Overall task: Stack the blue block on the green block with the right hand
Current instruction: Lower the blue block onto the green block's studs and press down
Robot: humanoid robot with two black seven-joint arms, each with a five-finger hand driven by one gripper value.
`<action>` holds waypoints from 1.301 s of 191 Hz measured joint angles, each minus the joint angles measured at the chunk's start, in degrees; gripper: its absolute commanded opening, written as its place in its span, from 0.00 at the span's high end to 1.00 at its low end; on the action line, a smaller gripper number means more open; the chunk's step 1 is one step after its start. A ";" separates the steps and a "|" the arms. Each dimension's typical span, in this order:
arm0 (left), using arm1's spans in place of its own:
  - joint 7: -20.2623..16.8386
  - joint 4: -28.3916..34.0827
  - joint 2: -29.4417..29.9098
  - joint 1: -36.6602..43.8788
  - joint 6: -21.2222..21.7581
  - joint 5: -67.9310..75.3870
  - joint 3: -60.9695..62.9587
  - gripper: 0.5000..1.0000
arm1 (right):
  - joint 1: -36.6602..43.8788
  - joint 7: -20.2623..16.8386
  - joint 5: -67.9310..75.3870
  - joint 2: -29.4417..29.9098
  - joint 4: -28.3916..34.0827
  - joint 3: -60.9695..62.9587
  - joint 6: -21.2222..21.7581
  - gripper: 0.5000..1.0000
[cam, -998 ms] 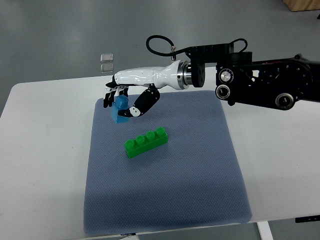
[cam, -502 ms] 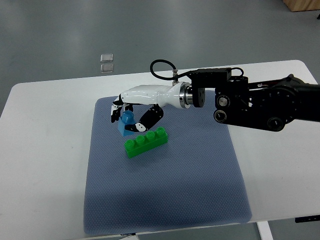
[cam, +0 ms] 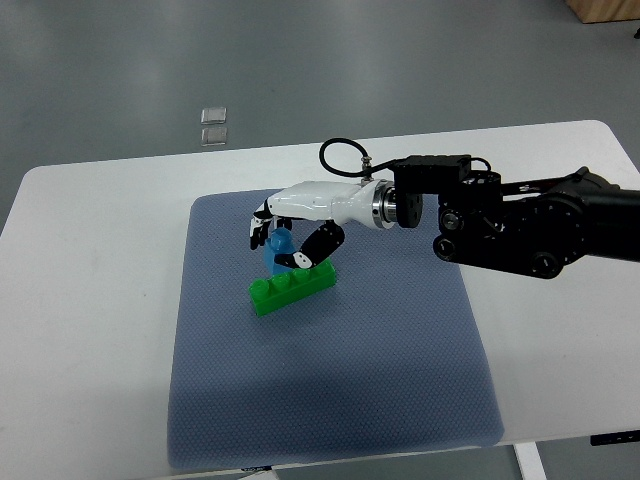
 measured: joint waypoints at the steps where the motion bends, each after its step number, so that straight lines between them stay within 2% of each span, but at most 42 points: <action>1: 0.00 0.00 0.00 0.00 0.00 0.00 0.00 0.00 | -0.04 0.00 -0.04 0.01 -0.03 0.00 0.00 0.84; 249: 0.00 -0.09 0.00 0.02 0.00 0.00 0.03 0.00 | -3.92 0.62 -2.93 0.50 -3.65 -0.70 -1.02 0.84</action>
